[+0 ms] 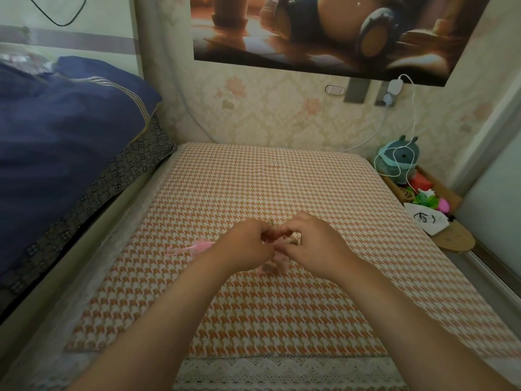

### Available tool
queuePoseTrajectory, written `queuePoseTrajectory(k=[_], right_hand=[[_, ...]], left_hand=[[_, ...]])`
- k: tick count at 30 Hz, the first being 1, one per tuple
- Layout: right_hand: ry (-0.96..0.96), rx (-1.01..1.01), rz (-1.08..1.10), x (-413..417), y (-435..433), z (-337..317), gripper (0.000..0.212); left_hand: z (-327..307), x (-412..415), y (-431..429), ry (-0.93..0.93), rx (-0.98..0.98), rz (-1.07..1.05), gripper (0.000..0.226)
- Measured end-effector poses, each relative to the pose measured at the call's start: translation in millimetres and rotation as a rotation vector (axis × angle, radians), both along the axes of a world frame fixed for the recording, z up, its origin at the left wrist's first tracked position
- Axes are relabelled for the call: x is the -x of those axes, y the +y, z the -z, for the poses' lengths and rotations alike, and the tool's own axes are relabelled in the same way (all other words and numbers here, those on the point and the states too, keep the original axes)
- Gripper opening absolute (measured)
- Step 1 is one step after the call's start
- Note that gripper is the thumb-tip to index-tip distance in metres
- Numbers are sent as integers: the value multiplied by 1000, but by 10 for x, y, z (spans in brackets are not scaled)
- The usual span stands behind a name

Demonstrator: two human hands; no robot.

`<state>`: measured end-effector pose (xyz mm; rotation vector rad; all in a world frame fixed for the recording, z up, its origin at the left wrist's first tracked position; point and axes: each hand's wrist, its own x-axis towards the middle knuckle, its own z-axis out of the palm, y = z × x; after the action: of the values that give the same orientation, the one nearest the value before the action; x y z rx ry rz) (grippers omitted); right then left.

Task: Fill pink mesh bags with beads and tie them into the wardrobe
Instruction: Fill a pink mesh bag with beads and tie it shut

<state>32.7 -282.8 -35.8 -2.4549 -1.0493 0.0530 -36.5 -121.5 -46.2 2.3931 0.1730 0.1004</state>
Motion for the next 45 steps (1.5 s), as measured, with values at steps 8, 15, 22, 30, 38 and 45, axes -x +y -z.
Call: queuePoseTrajectory(k=[8, 15, 22, 30, 38, 45], right_hand=[[10, 80, 45, -36, 27, 68, 24], [68, 42, 72, -57, 10, 64, 26], [88, 25, 51, -129, 13, 135, 26], [138, -12, 50, -143, -6, 155, 25], [154, -22, 51, -139, -27, 104, 28], [184, -20, 61, -133, -88, 83, 24]], left_hand=[[-13, -82, 168, -57, 77, 15, 16], [282, -197, 473, -35, -113, -181, 23], [481, -286, 315, 50, -202, -72, 13], [449, -316, 266, 21, -221, -136, 10], [11, -186, -3, -265, 69, -118, 4], [99, -161, -103, -196, -112, -54, 8]])
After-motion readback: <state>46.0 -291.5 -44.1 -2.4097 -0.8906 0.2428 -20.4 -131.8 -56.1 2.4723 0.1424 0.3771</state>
